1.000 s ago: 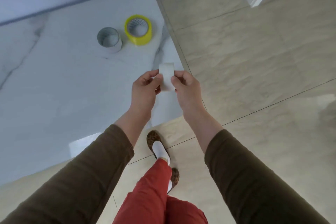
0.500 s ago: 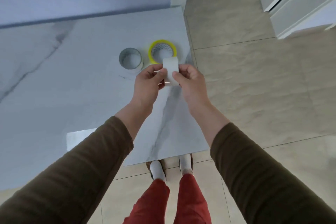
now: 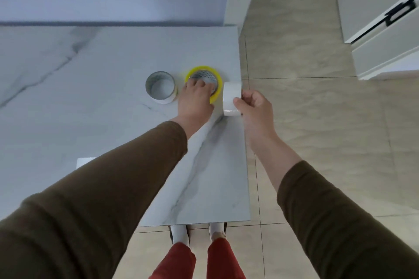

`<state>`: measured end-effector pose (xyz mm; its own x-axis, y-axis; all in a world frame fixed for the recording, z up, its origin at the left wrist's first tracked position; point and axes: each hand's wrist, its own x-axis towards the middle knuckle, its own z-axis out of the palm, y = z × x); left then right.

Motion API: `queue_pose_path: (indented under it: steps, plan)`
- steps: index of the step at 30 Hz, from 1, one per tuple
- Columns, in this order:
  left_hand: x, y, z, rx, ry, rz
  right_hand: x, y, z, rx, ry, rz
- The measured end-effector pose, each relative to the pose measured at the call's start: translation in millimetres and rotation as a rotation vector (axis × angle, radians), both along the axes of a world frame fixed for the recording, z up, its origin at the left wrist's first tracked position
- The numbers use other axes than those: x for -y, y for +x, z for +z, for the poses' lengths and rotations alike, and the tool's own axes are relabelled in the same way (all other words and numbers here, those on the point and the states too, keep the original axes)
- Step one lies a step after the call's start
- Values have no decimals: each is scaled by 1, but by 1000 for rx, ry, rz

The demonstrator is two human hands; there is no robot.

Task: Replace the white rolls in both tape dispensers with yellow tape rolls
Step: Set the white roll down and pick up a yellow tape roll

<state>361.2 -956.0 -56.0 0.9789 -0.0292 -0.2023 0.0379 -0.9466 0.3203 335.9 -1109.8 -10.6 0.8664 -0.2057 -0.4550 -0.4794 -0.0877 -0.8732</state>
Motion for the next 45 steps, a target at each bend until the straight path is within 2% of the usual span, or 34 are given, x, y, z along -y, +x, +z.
queue_pose_path:
  steps: [5,12,16,20,24,29,31,32,33,35,37,39,42,45]
  plan:
    - [-8,4,-9,7,9,-20,7,11,-10,12,-23,41]
    - [-27,-3,31,142,-426,259,-6,31,-16,36,-178,143]
    - [-45,-19,60,222,-609,443,-30,43,-20,116,-429,354]
    - [-64,-38,69,226,-747,531,-54,51,-28,254,-730,636]
    - [-75,-51,67,215,-724,556,-65,57,-38,367,-931,797]
    - [-78,-62,70,212,-609,510,-68,54,-51,303,-1046,935]
    - [-78,-66,73,219,-551,503,-69,50,-41,334,-958,842]
    - [-78,-68,74,223,-508,486,-71,48,-31,349,-852,741]
    - [-79,-71,75,227,-451,456,-75,44,-19,336,-693,629]
    - [-82,-75,77,233,-331,387,-90,38,6,180,-265,471]
    - [-85,-81,83,239,-240,331,-108,33,24,-34,69,443]
    - [-86,-88,90,249,-177,272,-121,27,36,-156,176,484]
    - [-92,-103,98,269,-134,241,-134,15,41,-191,220,472]
    - [-109,-134,99,316,-174,307,-147,-1,45,-215,271,479]
